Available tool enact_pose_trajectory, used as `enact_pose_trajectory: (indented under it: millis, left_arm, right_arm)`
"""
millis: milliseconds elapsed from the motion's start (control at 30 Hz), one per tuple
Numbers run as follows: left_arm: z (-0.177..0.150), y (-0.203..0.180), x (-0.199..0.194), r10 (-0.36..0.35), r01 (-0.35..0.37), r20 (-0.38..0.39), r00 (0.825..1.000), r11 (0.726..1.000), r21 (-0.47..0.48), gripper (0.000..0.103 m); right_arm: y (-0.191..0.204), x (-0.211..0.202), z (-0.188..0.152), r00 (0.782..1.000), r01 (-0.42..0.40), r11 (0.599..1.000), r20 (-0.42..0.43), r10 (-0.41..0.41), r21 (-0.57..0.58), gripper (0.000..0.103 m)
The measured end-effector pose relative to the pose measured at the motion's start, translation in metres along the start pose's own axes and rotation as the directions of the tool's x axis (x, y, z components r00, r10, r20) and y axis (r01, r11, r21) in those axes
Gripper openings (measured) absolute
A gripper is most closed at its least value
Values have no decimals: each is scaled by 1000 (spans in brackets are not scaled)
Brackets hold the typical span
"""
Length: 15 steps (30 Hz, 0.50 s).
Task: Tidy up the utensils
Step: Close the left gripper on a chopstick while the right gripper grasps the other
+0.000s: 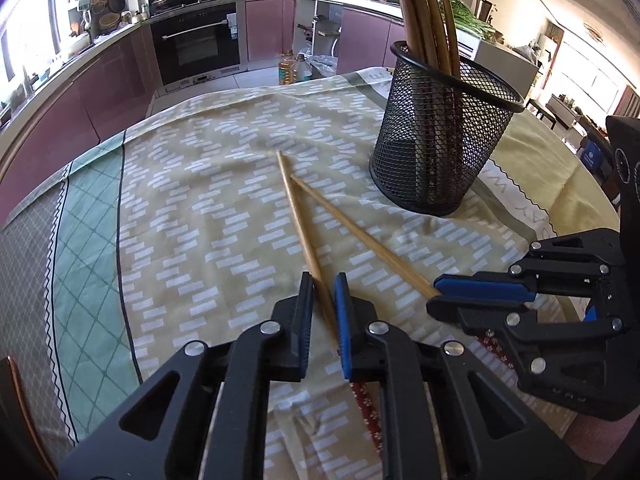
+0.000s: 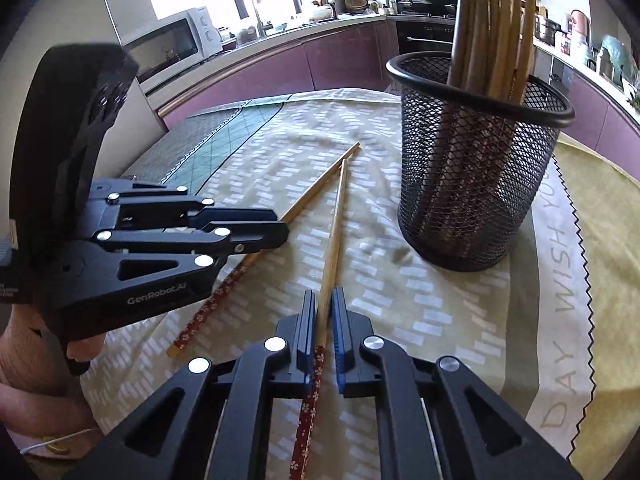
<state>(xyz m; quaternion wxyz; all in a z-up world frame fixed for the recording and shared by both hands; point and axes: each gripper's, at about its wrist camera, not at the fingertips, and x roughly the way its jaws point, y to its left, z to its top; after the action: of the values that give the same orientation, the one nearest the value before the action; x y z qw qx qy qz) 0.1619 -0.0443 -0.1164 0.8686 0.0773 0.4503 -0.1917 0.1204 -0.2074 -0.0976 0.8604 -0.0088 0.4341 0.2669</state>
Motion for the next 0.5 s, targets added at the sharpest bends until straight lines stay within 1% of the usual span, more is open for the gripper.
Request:
enact_pose_trajectory:
  millis: [133, 233, 267, 333, 400, 500]
  left_arm:
    - [-14, -2, -10, 2, -2, 6, 1000, 1000, -27, 10]
    - [-21, -6, -16, -2, 2, -3, 1000, 1000, -14, 11]
    - [-21, -7, -17, -2, 2, -4, 1000, 1000, -9, 14]
    - [-19, -8, -17, 6, -6, -6, 1000, 1000, 3, 15]
    - [-15, -7, -14, 12, -12, -10, 1000, 1000, -3, 19]
    - [-6, -6, -5, 10, -10, -10, 1000, 1000, -3, 19]
  right_arm:
    - [-2, -3, -1, 1000, 12, 1000, -2, -12, -1, 7]
    - [1, -2, 1, 1000, 26, 999, -7, -26, -21, 7]
    - [2, -1, 1, 1000, 30, 999, -7, -30, -28, 8]
    - [3, 1, 4, 999, 33, 999, -7, -33, -30, 9]
    - [4, 3, 7, 999, 34, 999, -7, -34, -32, 12]
    - [7, 8, 10, 999, 40, 999, 2, -40, -32, 12]
